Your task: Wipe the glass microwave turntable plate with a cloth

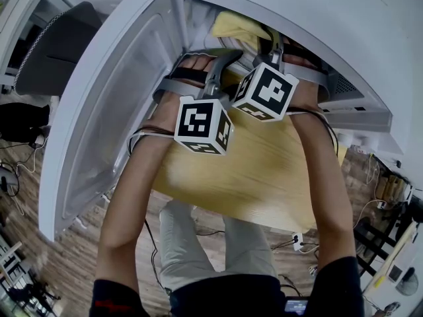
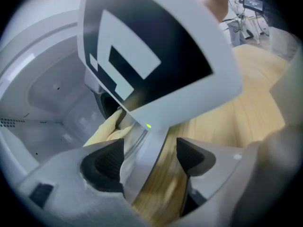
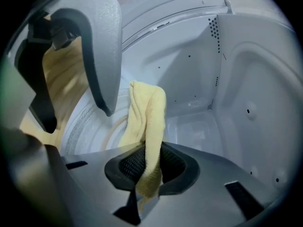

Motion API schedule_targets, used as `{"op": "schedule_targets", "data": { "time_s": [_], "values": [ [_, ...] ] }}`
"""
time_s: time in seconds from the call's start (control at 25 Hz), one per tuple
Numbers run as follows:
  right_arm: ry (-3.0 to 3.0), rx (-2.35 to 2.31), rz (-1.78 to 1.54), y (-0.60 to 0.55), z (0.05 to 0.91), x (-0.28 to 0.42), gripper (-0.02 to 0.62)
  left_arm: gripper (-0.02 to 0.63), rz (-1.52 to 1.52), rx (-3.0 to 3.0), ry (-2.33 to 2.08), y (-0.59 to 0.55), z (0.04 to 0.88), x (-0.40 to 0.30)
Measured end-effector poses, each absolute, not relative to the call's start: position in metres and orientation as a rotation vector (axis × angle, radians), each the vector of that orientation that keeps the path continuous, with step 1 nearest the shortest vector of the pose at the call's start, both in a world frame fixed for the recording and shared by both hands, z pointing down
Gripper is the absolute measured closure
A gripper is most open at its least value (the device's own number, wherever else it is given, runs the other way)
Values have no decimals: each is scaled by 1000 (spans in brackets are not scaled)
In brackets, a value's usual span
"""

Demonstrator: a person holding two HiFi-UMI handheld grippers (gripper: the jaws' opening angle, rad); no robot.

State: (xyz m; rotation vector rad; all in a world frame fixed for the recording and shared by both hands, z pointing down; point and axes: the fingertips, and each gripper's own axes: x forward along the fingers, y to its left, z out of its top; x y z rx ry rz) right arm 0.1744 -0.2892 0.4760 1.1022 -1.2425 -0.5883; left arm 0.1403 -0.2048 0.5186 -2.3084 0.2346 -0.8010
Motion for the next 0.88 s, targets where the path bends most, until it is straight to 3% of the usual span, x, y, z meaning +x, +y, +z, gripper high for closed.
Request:
{"op": "schedule_targets", "data": {
  "time_s": [0.88],
  "values": [
    [-1185, 1142, -373, -254, 480, 192, 546, 256, -876, -2325, 163, -201, 518, 136]
  ]
}}
